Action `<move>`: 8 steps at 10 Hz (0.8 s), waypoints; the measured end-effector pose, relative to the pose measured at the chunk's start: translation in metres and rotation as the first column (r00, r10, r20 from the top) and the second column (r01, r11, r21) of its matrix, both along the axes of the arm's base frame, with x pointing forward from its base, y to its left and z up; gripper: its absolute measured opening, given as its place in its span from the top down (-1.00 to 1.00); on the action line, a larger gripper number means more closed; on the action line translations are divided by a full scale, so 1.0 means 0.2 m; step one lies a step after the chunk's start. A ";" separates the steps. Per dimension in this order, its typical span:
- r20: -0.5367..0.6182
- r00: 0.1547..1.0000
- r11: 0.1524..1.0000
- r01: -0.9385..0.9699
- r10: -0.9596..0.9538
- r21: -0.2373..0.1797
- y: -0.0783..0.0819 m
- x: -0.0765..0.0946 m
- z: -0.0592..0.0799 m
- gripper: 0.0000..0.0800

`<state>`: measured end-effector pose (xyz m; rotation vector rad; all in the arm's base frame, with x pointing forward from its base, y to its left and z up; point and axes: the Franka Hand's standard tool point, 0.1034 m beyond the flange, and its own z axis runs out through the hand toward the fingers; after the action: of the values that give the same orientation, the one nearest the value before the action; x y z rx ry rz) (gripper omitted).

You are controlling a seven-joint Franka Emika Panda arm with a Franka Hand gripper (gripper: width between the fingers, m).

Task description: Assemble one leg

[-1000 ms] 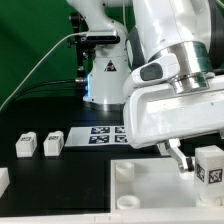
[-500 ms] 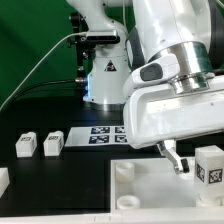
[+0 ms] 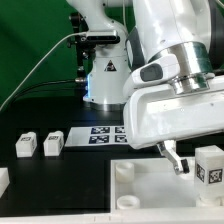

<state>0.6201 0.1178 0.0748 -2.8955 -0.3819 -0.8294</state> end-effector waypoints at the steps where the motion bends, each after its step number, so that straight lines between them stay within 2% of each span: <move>1: 0.004 1.000 1.000 0.000 0.000 0.000 0.00 0.01 0.02 -0.62; 2: -0.015 1.000 1.000 -0.005 0.005 -0.003 0.01 0.01 0.03 -0.62; 3: -0.126 0.992 1.000 -0.025 0.023 -0.014 0.03 -0.01 0.03 -0.62; 4: -0.196 0.980 0.999 -0.038 0.034 -0.020 0.04 0.03 0.07 -0.62; 6: -0.408 0.912 0.997 -0.069 0.049 -0.034 0.04 0.01 0.07 -0.62; 8: -0.493 0.869 0.996 -0.079 0.050 -0.038 0.02 0.04 0.08 -0.62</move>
Offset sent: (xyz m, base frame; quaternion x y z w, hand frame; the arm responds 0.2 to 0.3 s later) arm 0.0151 -0.0037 0.0115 -0.0053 -0.1879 0.0005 0.9822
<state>0.6282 0.1223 0.0910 -2.9780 -0.4454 -0.0491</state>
